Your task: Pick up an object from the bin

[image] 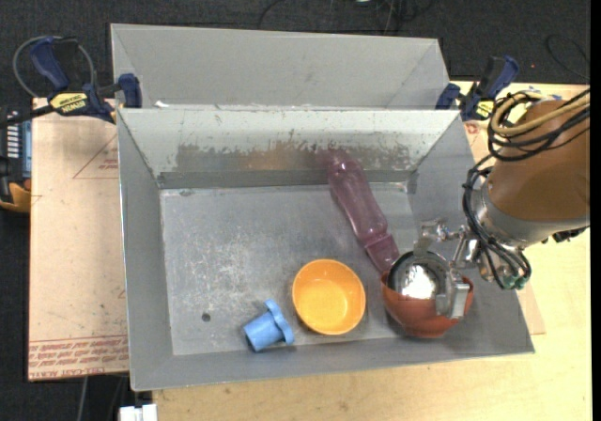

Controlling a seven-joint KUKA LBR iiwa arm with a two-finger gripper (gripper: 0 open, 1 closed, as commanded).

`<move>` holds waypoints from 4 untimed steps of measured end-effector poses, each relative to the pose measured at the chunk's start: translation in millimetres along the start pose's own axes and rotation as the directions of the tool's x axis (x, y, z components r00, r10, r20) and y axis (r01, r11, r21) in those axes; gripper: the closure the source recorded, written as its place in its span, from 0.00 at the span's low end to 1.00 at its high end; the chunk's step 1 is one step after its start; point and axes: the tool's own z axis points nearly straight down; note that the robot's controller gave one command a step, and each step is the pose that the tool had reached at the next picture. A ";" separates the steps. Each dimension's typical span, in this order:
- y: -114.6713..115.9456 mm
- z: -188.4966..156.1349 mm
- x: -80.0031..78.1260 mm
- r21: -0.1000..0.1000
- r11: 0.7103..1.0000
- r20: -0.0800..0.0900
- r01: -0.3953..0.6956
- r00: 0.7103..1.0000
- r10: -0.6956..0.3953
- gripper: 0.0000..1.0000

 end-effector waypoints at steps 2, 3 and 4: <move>-12.7 21.4 -9.4 0.000 0.998 0.005 -0.070 0.998 0.070 1.00; -9.1 41.5 -13.0 -0.001 0.998 0.002 -0.070 0.998 0.070 1.00; -18.4 57.4 -12.4 -0.001 0.994 0.006 -0.108 0.994 0.108 1.00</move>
Offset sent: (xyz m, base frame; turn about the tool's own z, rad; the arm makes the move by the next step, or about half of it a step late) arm 0.0123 -0.0091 -0.0416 0.0693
